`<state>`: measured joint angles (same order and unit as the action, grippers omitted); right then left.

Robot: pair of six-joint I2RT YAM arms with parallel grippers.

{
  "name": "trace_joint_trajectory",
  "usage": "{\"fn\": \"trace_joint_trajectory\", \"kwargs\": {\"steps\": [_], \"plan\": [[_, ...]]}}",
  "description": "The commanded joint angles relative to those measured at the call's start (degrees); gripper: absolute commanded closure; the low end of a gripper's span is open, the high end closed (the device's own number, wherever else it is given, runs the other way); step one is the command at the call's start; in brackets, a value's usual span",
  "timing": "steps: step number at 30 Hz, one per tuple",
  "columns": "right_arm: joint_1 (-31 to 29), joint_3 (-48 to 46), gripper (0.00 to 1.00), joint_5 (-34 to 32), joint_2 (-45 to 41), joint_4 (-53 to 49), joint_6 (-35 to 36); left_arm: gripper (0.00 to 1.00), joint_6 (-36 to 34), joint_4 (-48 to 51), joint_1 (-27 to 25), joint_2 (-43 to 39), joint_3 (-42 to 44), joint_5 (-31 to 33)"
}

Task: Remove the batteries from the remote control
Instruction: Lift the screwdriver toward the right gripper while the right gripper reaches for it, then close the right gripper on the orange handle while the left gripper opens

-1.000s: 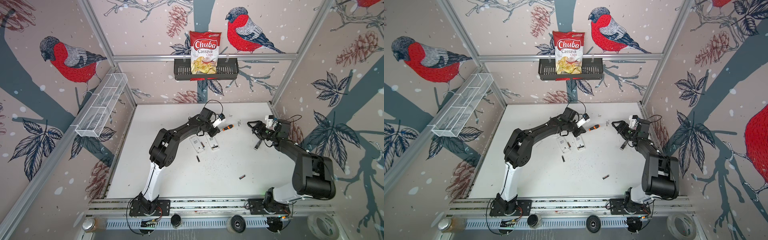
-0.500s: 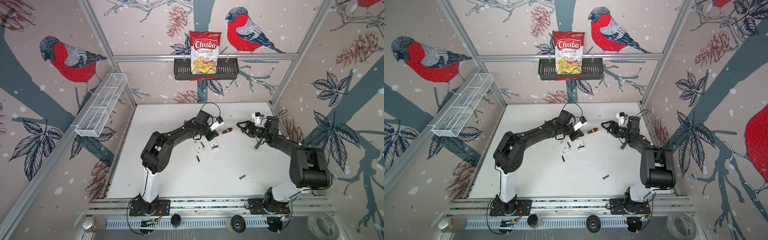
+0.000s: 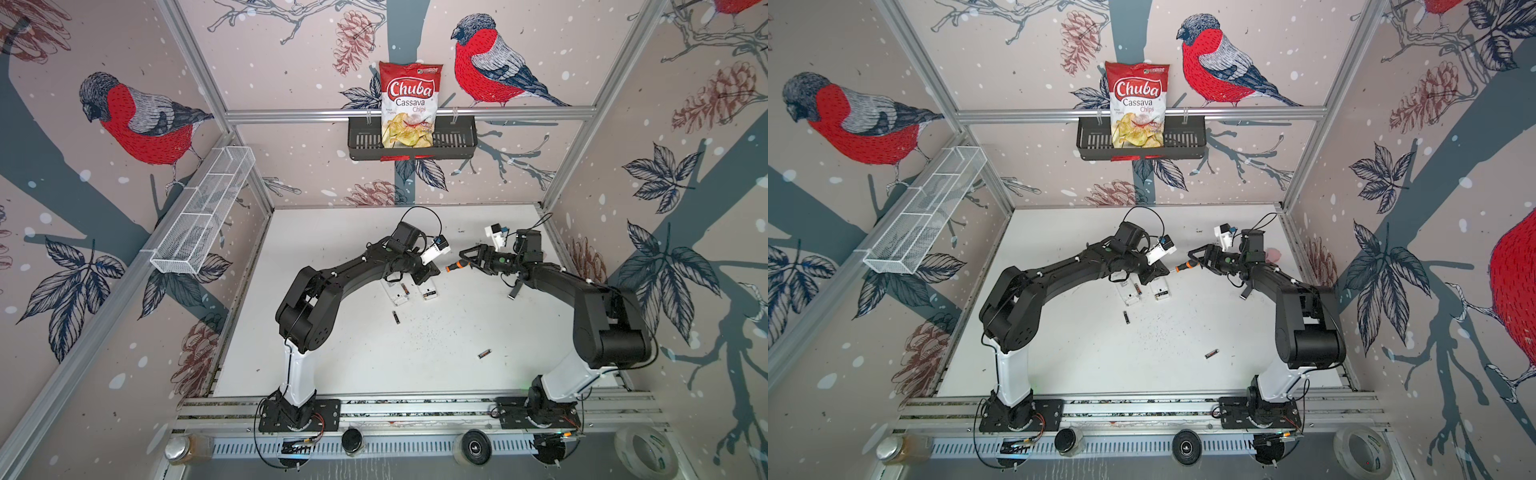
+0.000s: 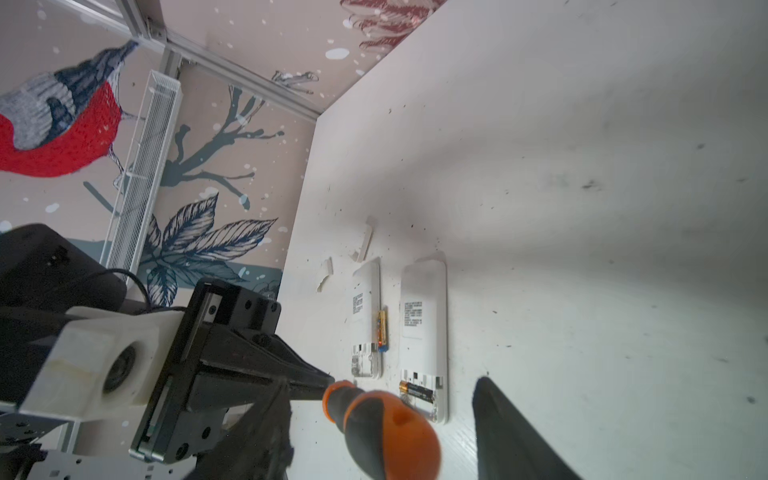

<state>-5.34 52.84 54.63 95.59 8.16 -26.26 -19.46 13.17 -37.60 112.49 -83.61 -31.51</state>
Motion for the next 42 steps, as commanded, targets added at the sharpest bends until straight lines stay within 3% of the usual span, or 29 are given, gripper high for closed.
{"fn": "trace_joint_trajectory", "kwargs": {"steps": [1,10,31,42], "plan": [[-1.6,1.6,0.33,1.1,0.9,-4.0,3.9,1.0,-0.9,-0.5,-0.1,-1.3,0.0,-1.5],[-5.8,6.8,0.43,3.3,4.0,-10.9,8.6,1.0,-1.5,-0.5,-0.2,-2.6,0.8,-1.3],[-6.2,6.7,0.51,6.2,3.3,-13.6,11.9,1.0,-3.6,4.4,-0.1,-1.4,-1.3,-0.4],[-6.2,6.7,0.68,7.1,3.4,-13.5,11.8,1.0,-3.8,4.8,0.0,-0.8,-1.2,0.4]]}}
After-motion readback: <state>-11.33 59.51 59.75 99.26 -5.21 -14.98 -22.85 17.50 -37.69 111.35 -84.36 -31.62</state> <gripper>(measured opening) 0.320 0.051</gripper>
